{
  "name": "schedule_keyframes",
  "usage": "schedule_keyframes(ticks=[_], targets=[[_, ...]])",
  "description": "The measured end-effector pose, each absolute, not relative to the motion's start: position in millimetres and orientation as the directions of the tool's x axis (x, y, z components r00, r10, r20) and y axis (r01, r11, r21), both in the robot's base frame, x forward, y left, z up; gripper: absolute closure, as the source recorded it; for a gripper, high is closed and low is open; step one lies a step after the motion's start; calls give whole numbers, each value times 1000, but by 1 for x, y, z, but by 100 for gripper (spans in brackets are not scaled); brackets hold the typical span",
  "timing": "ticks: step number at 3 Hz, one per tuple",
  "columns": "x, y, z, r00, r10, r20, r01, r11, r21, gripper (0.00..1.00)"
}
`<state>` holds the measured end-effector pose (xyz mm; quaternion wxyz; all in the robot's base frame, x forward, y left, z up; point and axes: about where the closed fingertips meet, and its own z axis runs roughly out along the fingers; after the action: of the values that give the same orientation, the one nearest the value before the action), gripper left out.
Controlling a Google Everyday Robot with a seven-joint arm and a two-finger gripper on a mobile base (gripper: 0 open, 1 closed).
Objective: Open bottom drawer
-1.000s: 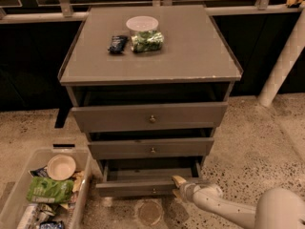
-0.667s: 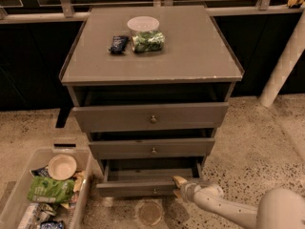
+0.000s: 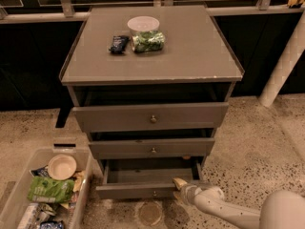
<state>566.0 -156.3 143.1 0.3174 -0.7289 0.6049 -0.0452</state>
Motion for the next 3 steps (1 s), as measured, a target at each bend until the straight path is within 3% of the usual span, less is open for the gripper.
schedule_keyframes(ticks=[3], targets=[[541, -154, 140, 273, -902, -335, -854, -68, -515, 100]])
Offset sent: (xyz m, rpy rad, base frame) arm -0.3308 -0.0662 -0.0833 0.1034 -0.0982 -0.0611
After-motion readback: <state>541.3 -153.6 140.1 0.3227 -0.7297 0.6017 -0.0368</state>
